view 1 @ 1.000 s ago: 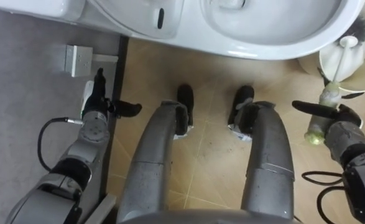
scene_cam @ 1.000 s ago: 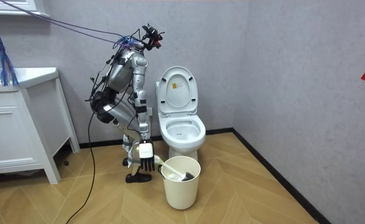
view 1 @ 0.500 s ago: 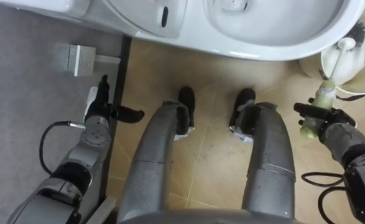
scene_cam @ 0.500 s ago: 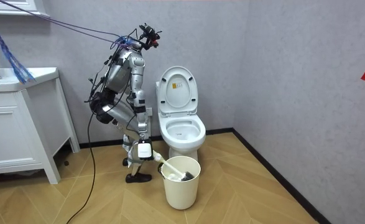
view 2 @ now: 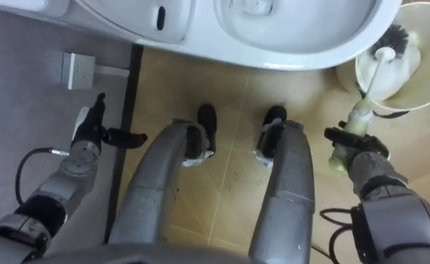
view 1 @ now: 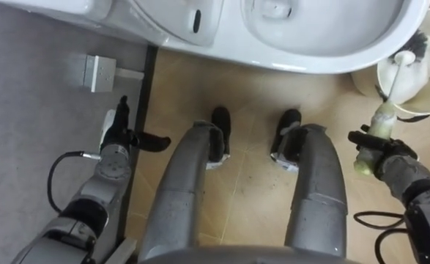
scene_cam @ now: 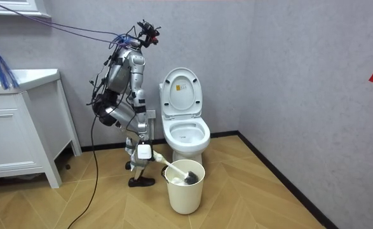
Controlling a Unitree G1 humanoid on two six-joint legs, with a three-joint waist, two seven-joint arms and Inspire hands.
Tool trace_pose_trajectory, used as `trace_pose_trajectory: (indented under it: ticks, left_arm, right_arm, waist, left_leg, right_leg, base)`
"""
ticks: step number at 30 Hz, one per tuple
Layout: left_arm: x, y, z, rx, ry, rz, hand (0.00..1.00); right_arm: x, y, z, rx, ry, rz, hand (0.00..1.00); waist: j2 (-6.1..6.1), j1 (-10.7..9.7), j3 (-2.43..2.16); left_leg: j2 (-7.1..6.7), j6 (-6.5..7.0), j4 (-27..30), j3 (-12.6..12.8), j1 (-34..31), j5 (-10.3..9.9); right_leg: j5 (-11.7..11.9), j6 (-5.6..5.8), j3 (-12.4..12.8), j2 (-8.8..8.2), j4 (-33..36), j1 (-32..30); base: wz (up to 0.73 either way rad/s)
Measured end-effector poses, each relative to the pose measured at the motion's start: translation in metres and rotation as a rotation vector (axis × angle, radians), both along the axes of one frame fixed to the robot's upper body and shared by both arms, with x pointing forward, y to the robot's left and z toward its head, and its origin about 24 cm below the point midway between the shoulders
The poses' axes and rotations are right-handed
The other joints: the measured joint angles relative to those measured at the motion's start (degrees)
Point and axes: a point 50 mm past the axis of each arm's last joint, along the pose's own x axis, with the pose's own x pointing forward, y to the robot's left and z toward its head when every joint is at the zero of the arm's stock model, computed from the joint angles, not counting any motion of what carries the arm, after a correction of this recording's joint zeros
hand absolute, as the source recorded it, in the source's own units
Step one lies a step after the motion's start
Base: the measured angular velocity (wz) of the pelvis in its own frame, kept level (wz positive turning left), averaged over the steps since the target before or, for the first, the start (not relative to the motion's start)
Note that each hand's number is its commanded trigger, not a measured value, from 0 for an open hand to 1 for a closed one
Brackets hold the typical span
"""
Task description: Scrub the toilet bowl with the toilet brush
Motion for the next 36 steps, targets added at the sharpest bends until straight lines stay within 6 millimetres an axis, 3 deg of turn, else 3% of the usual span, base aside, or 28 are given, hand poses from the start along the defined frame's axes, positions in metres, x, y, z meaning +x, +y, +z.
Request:
trace_pose_trajectory:
  ticks: [6,13,18,23,25,26,31,36]
  left_arm:
    - [-0.015,0.005,-0.011,-0.003,0.058,0.03,0.0]
    - [-0.038,0.007,-0.024,-0.006,0.124,0.053,0.0]
    - [-0.052,0.012,-0.029,0.001,0.153,0.067,0.0]
    - [-0.069,0.019,-0.03,0.027,0.149,0.055,0.0]
    - [-0.076,0.024,-0.028,0.047,0.14,0.062,0.0]
    - [-0.08,0.025,-0.029,0.051,0.144,0.067,0.0]
    - [-0.103,0.04,-0.025,0.089,0.127,0.143,0.0]
    - [-0.107,0.042,-0.01,0.178,0.026,0.132,0.0]
  right_arm:
    - [-0.009,0.009,-0.009,0.034,0.026,-0.026,1.0]
    - [-0.043,0.019,-0.031,0.129,0.074,-0.146,1.0]
    - [-0.06,0.032,-0.042,0.197,0.093,-0.229,1.0]
    - [-0.09,0.042,-0.055,0.227,0.147,-0.262,1.0]
    - [-0.103,0.046,-0.06,0.241,0.163,-0.289,1.0]
    - [-0.109,0.045,-0.061,0.24,0.175,-0.292,1.0]
    - [-0.137,0.042,-0.065,0.191,0.239,-0.255,1.0]
    - [-0.145,0.04,-0.065,0.115,0.269,-0.148,1.0]
  waist:
    - [-0.24,-1.08,0.0]
    - [-1.17,-0.95,-0.16]
    - [-2.27,-1.34,-0.73]
    - [-3.21,-2.61,-1.08]
    - [-3.78,-2.68,-1.64]
    - [-3.8,-2.67,-1.69]
    - [-4.64,-2.58,-2.03]
    - [-5.75,-2.46,-2.32]
  left_leg:
    - [-0.18,-0.13,-3.47,-0.5,6.65,0.27]
    - [0.68,0.46,-10.04,-0.68,18.91,0.83]
    - [0.6,0.39,-14.18,-1.4,26.43,0.86]
    - [-0.16,0.28,-18.07,-2.85,34.52,0.74]
    - [-0.29,0.26,-19.95,-3.49,37.99,0.76]
    - [-0.31,0.25,-20.4,-3.75,38.85,0.76]
    - [-0.26,0.2,-26.0,-4.18,48.72,0.76]
    - [-0.2,-0.04,-30.08,-4.53,55.55,0.88]
  right_leg:
    - [0.62,0.71,-0.36,0.68,-4.01,6.9]
    - [1.93,1.77,-1.69,2.31,-12.32,20.04]
    - [2.12,2.13,-2.82,2.73,-16.75,28.07]
    - [1.27,3.25,-4.2,2.7,-20.46,36.83]
    - [1.2,3.53,-4.97,2.91,-22.65,40.74]
    - [1.19,3.64,-5.3,2.97,-23.26,41.8]
    - [1.29,4.47,-6.31,3.64,-28.66,51.76]
    - [1.43,4.88,-6.3,4.82,-33.28,58.89]
  base:
    - [-0.02]
    - [-0.04]
    - [0.04]
    - [0.17]
    - [0.14]
    - [0.18]
    - [0.04]
    - [0.03]
